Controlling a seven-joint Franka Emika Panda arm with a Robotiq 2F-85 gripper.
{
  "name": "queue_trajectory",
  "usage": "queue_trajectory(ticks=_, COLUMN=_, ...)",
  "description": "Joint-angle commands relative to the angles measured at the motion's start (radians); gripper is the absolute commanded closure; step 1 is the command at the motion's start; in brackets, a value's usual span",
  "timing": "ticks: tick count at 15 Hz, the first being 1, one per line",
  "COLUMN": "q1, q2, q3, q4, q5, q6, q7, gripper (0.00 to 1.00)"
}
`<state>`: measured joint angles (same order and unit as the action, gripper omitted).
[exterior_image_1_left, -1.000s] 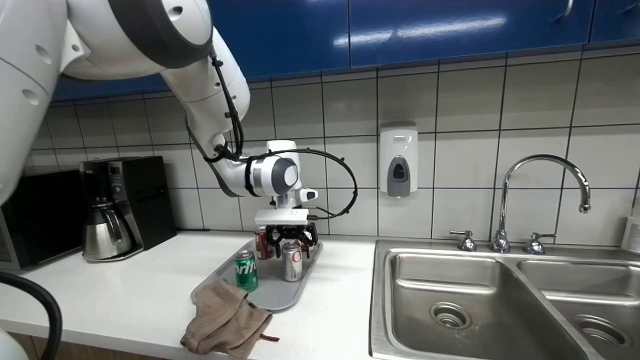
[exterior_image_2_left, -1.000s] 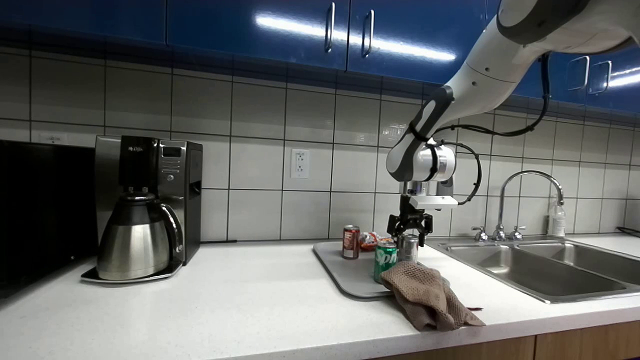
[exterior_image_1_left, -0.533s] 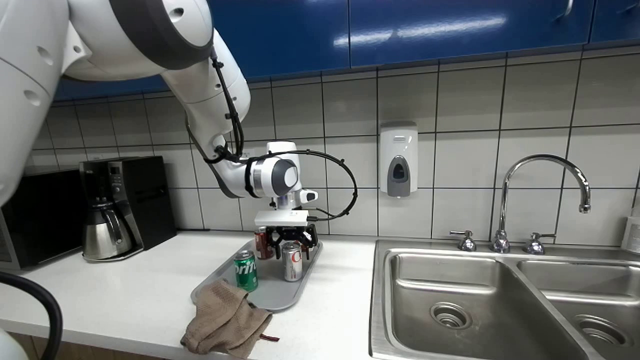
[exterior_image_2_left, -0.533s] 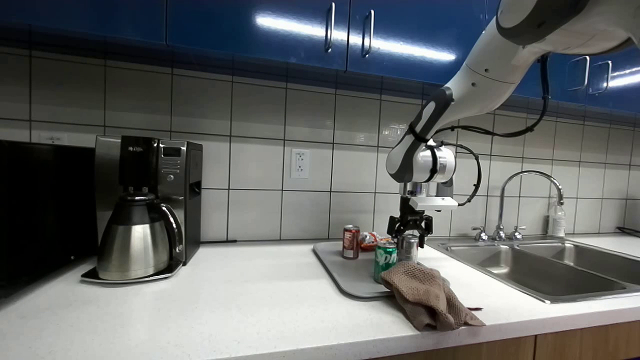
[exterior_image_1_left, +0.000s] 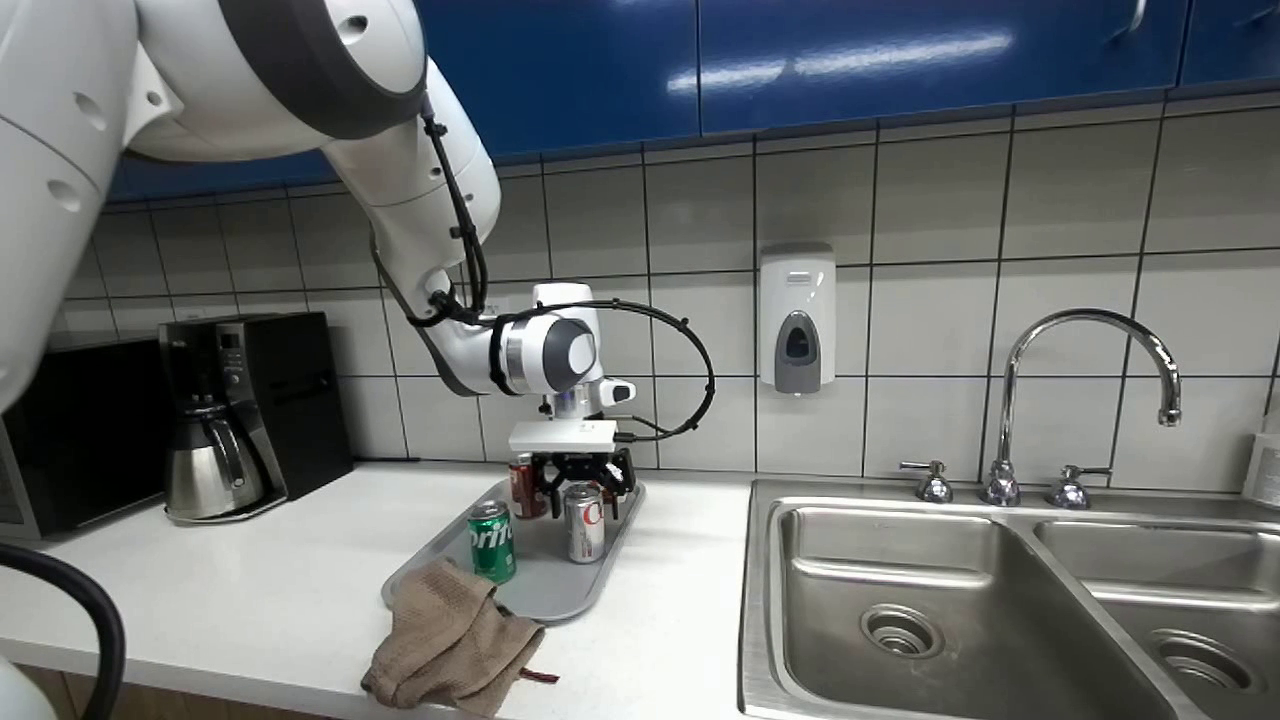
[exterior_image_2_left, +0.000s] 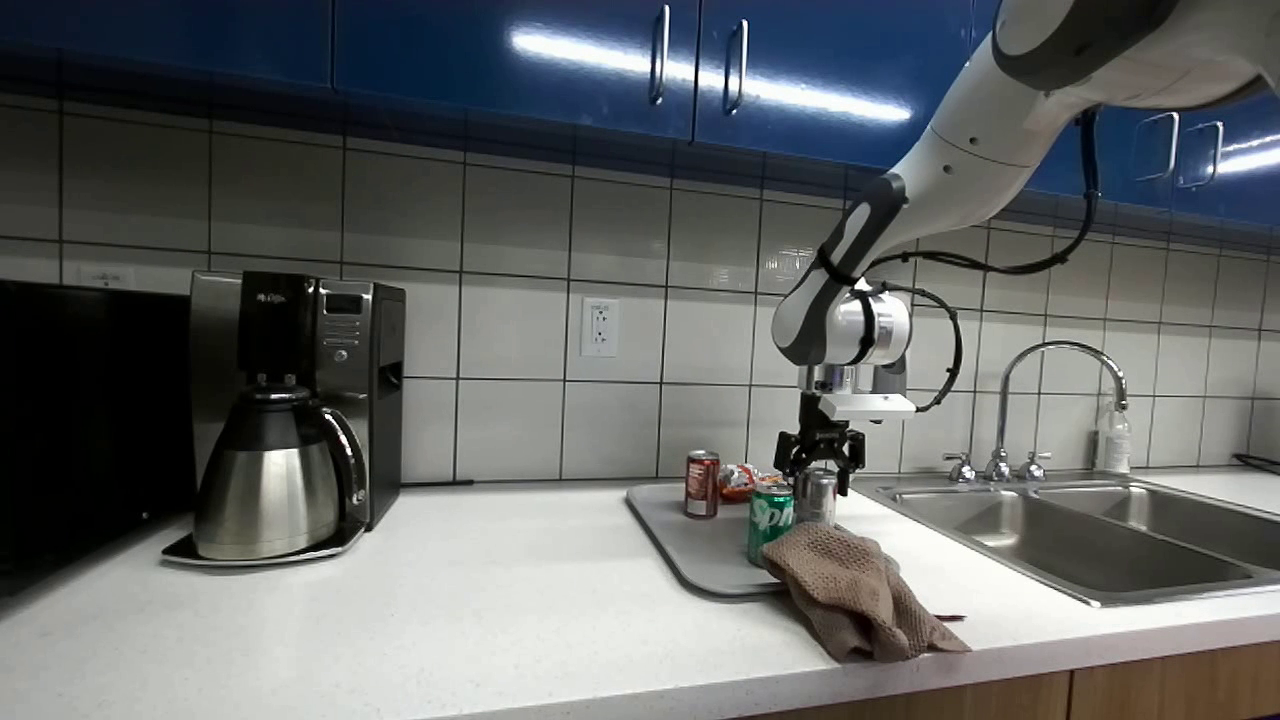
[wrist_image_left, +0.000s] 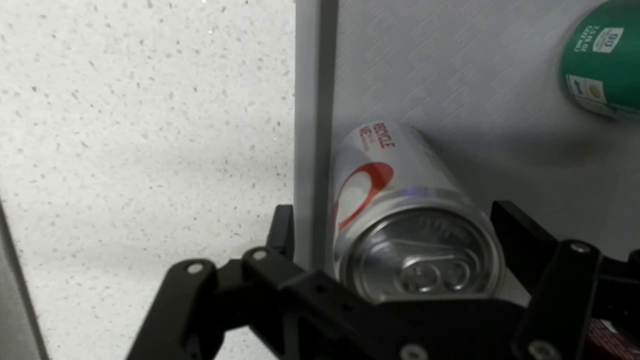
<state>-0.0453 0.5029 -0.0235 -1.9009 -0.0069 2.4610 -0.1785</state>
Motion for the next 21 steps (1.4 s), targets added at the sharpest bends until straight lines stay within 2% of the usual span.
queue_trajectory(ticks=1, q1=-0.014, q2=-0.025, q3=0.016, q4=-0.013, q5=-0.006, q6=-0.028, q7=-0.016, gripper=0.00)
queue_trajectory(ticks=8, q1=-0.013, q2=-0.024, q3=0.014, q4=-0.011, q5=-0.007, q6=-0.033, q7=-0.011, gripper=0.00)
queue_trajectory(ticks=9, q1=-0.013, q2=-0.024, q3=0.015, q4=-0.011, q5=-0.007, q6=-0.030, q7=-0.013, gripper=0.25)
queue_trajectory(ticks=10, q1=-0.013, q2=-0.023, q3=0.015, q4=-0.011, q5=-0.007, q6=-0.029, q7=-0.013, gripper=0.28)
queue_trajectory(ticks=14, q1=-0.012, q2=-0.019, q3=0.015, q4=-0.007, q5=-0.008, q6=-0.033, q7=-0.012, gripper=0.58)
queue_trajectory(ticks=15, q1=-0.013, q2=-0.019, q3=0.015, q4=-0.007, q5=-0.007, q6=-0.034, q7=-0.012, gripper=0.61)
queue_trajectory(ticks=21, q1=-0.023, q2=-0.051, q3=0.025, q4=-0.007, q5=0.008, q6=-0.028, q7=-0.031, gripper=0.61)
